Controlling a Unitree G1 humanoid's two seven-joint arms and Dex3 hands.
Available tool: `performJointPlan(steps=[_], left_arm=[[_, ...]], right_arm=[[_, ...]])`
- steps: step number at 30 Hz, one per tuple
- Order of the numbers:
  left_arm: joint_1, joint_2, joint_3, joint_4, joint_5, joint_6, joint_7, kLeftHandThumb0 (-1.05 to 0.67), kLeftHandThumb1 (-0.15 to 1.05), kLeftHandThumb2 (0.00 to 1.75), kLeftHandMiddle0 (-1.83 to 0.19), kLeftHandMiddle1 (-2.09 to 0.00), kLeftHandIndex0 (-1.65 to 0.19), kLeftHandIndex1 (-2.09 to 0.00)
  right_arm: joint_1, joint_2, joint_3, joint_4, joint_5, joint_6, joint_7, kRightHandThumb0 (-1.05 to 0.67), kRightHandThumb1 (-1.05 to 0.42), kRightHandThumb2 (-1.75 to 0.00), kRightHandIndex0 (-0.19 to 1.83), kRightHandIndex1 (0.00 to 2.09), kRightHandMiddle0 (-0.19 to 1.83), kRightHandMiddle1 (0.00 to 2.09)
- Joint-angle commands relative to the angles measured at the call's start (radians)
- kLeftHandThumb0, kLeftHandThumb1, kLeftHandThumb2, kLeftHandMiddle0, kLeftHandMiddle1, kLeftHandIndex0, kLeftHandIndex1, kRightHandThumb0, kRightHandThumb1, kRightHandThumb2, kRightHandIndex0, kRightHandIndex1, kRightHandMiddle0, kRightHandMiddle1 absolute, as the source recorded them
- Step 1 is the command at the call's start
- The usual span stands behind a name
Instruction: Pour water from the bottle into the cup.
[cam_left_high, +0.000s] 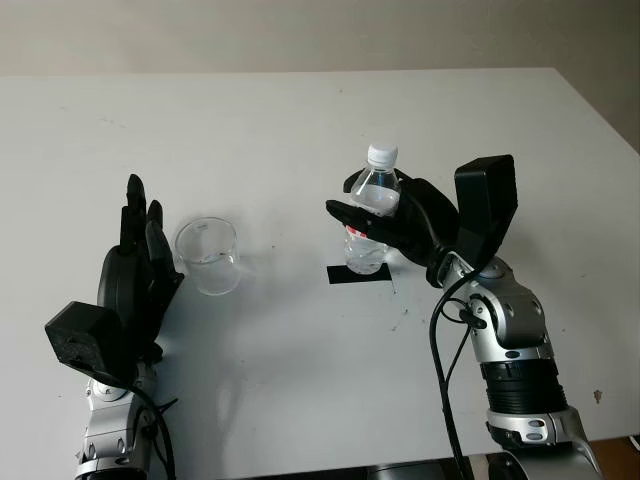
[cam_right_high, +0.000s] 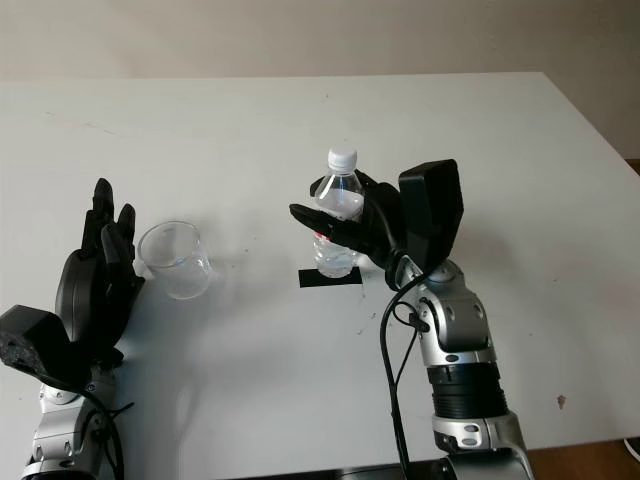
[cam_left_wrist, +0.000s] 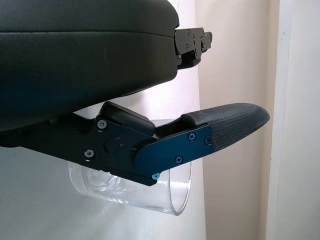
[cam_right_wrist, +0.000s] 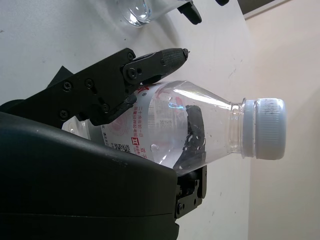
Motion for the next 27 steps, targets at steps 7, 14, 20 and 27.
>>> performJointPlan(steps=[7,14,20,27], left_arm=[[0.020,-0.002,0.005,-0.016,-0.001,0.006,0.000,-0.88,1.05,0.75,0.19,-0.24,0.14,0.00],[0.020,0.000,0.004,-0.017,0.001,0.006,-0.002,-0.88,1.05,0.75,0.19,-0.23,0.14,0.00],[0.023,-0.002,0.004,-0.020,-0.002,0.011,-0.003,-0.88,1.05,0.74,0.19,-0.25,0.13,0.00],[0.028,0.000,0.004,-0.026,-0.002,0.013,-0.004,-0.88,1.05,0.75,0.19,-0.23,0.14,0.00]], right_arm=[[0.034,-0.007,0.011,-0.013,-0.008,-0.013,0.017,-0.29,-1.05,-0.30,0.92,2.09,0.15,2.09],[0.056,-0.030,0.040,-0.005,-0.044,-0.073,0.056,-0.30,-1.05,-0.30,0.62,2.09,-0.14,2.09],[0.072,-0.046,0.045,0.008,-0.045,-0.104,0.112,-0.33,-1.05,-0.21,-0.01,2.09,-0.19,2.09],[0.090,-0.052,0.047,0.022,-0.049,-0.136,0.138,-0.40,-1.05,-0.12,-0.19,2.09,-0.19,2.09]])
